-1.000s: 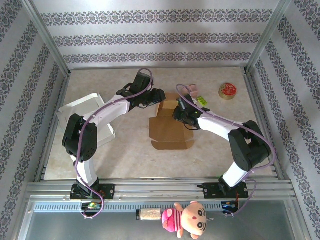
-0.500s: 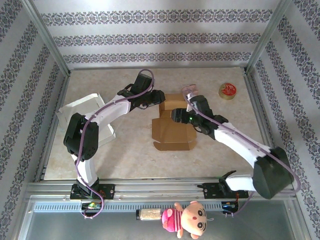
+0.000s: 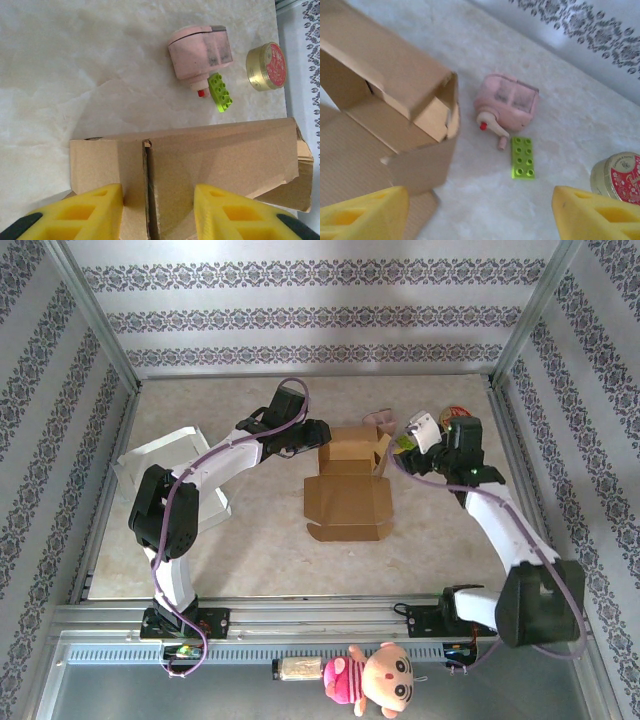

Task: Fold the paper box

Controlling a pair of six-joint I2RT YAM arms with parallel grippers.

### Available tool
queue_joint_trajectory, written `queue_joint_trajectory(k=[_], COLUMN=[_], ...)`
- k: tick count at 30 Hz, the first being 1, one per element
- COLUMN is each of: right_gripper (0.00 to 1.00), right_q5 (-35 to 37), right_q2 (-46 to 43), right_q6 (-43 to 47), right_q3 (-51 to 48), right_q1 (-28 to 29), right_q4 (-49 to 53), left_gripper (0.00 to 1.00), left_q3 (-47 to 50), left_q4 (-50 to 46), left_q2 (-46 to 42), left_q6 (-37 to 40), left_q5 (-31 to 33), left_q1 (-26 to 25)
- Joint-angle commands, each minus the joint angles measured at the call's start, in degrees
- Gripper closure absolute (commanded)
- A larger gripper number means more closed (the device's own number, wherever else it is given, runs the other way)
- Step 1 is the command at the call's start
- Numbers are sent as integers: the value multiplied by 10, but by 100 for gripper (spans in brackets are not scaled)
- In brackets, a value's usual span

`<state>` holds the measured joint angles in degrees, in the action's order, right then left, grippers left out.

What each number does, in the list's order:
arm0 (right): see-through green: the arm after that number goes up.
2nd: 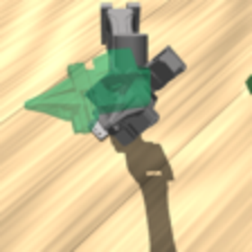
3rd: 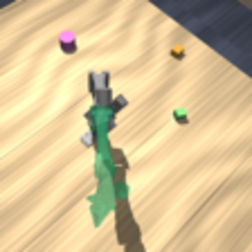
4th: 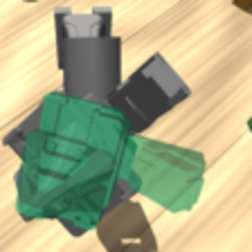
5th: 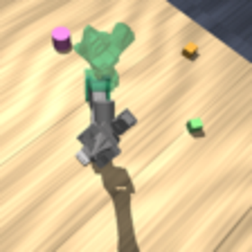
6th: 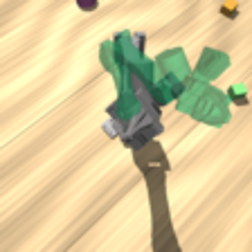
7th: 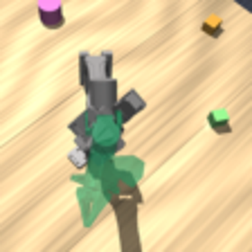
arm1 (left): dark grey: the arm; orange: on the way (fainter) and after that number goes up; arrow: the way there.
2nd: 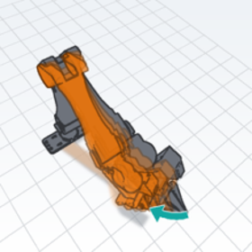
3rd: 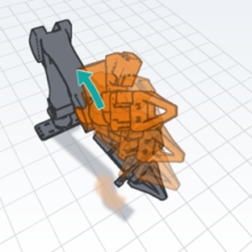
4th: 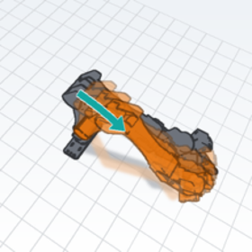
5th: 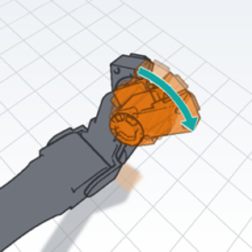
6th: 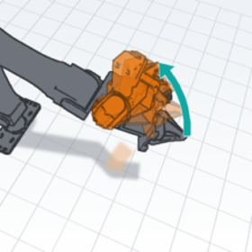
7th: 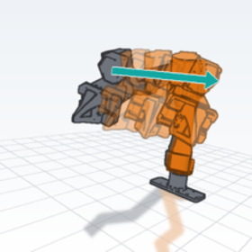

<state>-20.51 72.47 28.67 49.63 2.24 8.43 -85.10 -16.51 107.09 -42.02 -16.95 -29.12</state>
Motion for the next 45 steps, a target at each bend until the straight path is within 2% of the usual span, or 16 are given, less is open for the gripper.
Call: queue_joint_trajectory(k=[1, 5, 10, 19, 25, 31, 35, 37, 40, 43, 45], right_gripper=[25, 28, 37, 43, 44, 56, 48, 47, 55, 66, 68], right_q5=[-101, -138, -187, -186, -139, -43, -16, 0, 45, 127, 175], right_q2=[41, 110, 188, 259, 269, 273, 271, 273, 288, 302, 302], right_q6=[160, 228, 287, 294, 211, 75, 23, -12, -96, -133, -154], right_q3=[33, 64, 104, 164, 155, 148, 144, 145, 175, 196, 206], right_q1=[-25, -34, -28, 31, 69, 111, 141, 147, 156, 186, 203], right_q4=[41, 56, 52, 77, 47, 16, 18, 12, 25, 54, 80], left_gripper=[60, 60, 60, 60, 60, 60, 60, 60, 60, 60, 59], left_q3=[-5, -6, -8, 0, 0, -2, 0, 0, 2, 5, 7], left_q4=[-21, -22, -22, -13, -13, -16, -16, -17, -17, -17, -17], left_q2=[19, 18, 18, 17, 15, 15, 14, 13, 9, 5, 0], left_q6=[17, 18, 17, 5, 7, 15, 18, 21, 23, 23, 22], left_q5=[-6, -10, -12, -14, -16, -14, -15, -14, -13, -11, -12], left_q1=[5, 5, 5, 5, 5, 5, 5, 6, 6, 8, 9])
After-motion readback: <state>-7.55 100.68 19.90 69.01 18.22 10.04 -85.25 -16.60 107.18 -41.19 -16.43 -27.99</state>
